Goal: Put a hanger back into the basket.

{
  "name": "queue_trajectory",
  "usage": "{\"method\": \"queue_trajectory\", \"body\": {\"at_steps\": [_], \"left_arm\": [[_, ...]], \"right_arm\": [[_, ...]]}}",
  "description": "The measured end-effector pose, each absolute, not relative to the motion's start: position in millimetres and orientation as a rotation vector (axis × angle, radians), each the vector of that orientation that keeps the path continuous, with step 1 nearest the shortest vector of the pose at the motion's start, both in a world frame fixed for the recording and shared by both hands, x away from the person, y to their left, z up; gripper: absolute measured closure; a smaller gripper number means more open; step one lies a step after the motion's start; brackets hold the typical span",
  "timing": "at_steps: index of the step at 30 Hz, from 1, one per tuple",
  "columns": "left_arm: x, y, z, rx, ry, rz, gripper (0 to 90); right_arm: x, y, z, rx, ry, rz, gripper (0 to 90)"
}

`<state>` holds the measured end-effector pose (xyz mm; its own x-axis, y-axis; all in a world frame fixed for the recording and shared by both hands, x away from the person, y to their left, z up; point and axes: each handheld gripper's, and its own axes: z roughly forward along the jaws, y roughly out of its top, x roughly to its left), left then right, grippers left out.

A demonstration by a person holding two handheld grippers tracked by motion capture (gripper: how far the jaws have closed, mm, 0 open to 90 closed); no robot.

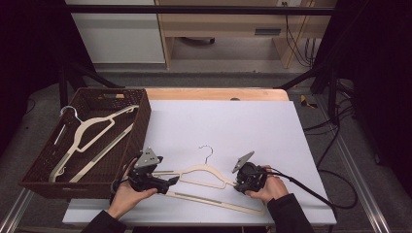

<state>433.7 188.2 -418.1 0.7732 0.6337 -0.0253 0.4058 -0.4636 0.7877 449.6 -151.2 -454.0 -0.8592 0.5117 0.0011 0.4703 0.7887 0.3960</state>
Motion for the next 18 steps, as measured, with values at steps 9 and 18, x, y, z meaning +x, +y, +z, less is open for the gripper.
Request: {"method": "queue_trajectory", "body": {"at_steps": [9, 18], "left_arm": [[436, 185, -420, 2.132, 0.774, 0.333, 9.1], [443, 176, -420, 2.169, 0.763, 0.324, 9.8]], "right_arm": [[450, -151, -454, 0.738, 2.893, 0.613, 79.3], [447, -150, -452, 0.696, 2.891, 0.596, 79.5]]}}
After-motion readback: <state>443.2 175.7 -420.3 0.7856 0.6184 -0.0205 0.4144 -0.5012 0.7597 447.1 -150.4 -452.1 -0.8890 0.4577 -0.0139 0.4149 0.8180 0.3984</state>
